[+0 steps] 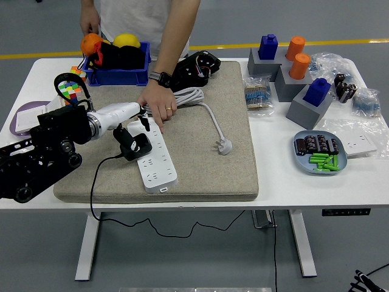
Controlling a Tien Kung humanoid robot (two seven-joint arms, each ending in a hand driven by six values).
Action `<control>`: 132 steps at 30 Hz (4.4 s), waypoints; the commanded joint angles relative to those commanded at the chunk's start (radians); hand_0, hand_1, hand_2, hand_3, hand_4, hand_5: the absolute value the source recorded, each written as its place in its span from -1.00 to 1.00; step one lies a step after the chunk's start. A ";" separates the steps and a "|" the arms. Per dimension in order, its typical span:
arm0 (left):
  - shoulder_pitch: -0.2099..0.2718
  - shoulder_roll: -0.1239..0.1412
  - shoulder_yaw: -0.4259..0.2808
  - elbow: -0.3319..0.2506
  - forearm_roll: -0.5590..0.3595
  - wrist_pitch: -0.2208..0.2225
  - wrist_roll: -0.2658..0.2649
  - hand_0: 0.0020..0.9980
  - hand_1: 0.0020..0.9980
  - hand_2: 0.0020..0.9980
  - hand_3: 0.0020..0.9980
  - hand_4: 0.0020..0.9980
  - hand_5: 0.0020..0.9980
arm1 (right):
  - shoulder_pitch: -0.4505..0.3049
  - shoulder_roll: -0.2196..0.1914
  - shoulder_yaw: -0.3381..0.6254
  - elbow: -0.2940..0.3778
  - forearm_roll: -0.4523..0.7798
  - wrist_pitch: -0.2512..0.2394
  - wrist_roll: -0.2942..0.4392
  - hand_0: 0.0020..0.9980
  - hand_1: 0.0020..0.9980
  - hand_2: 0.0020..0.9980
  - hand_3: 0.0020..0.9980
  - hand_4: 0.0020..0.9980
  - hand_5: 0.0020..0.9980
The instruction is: Press the white button,pick up the black plug,place it near the board,insert it into the board
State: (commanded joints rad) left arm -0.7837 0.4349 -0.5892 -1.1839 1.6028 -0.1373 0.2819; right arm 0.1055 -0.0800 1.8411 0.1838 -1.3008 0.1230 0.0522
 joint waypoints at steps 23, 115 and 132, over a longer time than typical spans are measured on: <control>0.191 -0.027 -0.199 0.017 0.058 0.198 -0.096 0.29 0.46 0.04 0.10 0.38 -1.00 | -0.008 0.007 -0.015 0.005 0.015 0.001 0.001 0.56 0.22 0.25 0.25 0.44 -0.07; 0.415 -0.161 -0.901 0.120 -0.139 0.313 -0.307 0.85 1.00 1.00 1.00 1.00 -0.02 | -0.012 0.010 -0.025 0.004 0.016 0.001 0.001 0.56 0.22 0.25 0.25 0.44 -0.07; 0.536 -0.215 -1.084 0.087 -0.202 0.359 -0.373 0.86 0.96 0.93 0.94 0.98 -0.01 | -0.018 0.011 -0.027 0.006 0.020 0.003 0.002 0.56 0.22 0.25 0.25 0.44 -0.07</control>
State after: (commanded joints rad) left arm -0.2474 0.2200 -1.6735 -1.0966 1.4012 0.2212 -0.0914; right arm 0.0880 -0.0690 1.8138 0.1900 -1.2813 0.1255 0.0538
